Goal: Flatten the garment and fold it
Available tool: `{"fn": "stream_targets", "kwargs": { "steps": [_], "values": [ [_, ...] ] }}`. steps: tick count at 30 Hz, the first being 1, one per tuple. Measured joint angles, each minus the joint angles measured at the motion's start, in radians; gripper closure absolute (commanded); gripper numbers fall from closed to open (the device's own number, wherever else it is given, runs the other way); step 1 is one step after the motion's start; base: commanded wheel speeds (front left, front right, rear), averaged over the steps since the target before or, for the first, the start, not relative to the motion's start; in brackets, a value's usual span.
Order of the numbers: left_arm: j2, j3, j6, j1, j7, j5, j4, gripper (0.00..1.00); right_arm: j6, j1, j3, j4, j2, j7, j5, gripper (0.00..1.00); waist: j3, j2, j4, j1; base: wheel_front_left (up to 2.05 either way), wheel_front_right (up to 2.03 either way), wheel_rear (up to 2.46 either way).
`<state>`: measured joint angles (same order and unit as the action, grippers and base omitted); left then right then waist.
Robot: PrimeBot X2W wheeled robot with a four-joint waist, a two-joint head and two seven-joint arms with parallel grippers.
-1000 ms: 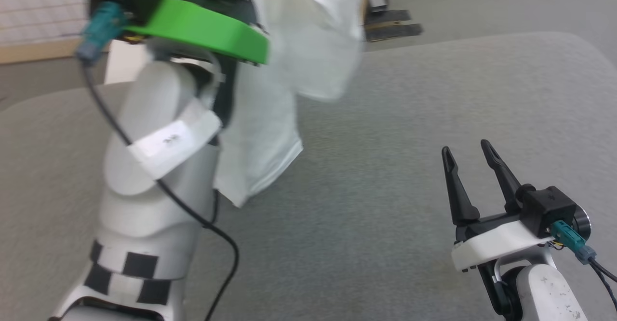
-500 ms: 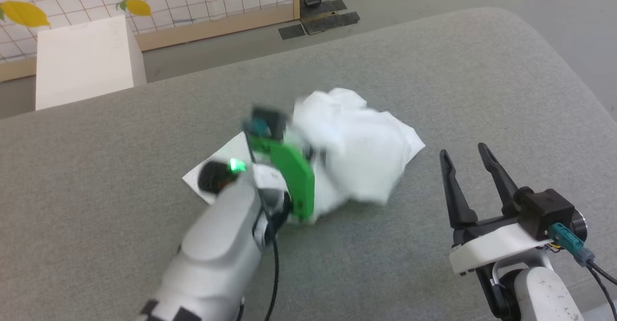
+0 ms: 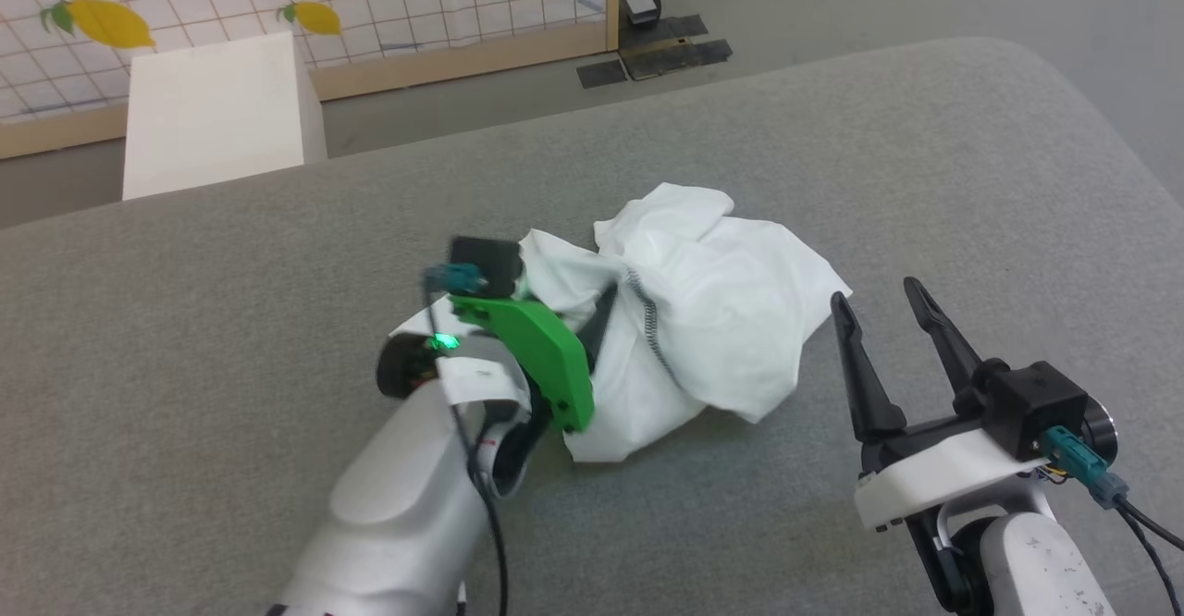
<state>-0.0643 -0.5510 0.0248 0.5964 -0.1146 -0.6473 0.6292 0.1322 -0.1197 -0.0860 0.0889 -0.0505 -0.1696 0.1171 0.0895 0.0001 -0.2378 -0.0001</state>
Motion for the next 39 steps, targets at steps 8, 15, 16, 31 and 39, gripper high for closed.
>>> {"fn": "stream_targets", "kwargs": {
  "steps": [8,15,16,31,39],
  "values": [
    [-0.12,0.13,-0.072,-0.074,0.335,0.054,-0.216,0.0,0.0,0.015,0.019,-0.028,0.0,0.017,-0.013,0.0,-0.024,-0.0001,0.051,0.0,0.0,0.0,0.0],
    [-0.2,0.238,-0.117,-0.234,0.369,0.132,-0.387,0.0,0.0,0.021,0.03,-0.047,0.0,0.02,-0.015,0.0,-0.03,0.0,0.106,0.0,0.0,0.0,0.0],
    [-0.205,0.252,-0.12,-0.261,0.372,0.146,-0.408,0.0,0.0,0.021,0.031,-0.047,0.0,0.021,-0.016,0.0,-0.03,0.0,0.114,0.0,0.0,0.0,0.0],
    [-0.096,0.449,-0.113,-0.53,0.372,0.309,-0.552,0.0,0.0,0.027,0.001,-0.056,0.0,0.053,-0.035,0.0,-0.018,-0.0001,0.197,0.0001,0.0,0.0,0.0],
    [-0.052,0.486,-0.06,-0.534,0.372,0.352,-0.539,0.0,0.0,-0.047,-0.117,-0.002,0.001,0.287,-0.123,0.0,-0.014,0.0,0.234,0.0001,0.0,0.0,0.0]
  ]
}}
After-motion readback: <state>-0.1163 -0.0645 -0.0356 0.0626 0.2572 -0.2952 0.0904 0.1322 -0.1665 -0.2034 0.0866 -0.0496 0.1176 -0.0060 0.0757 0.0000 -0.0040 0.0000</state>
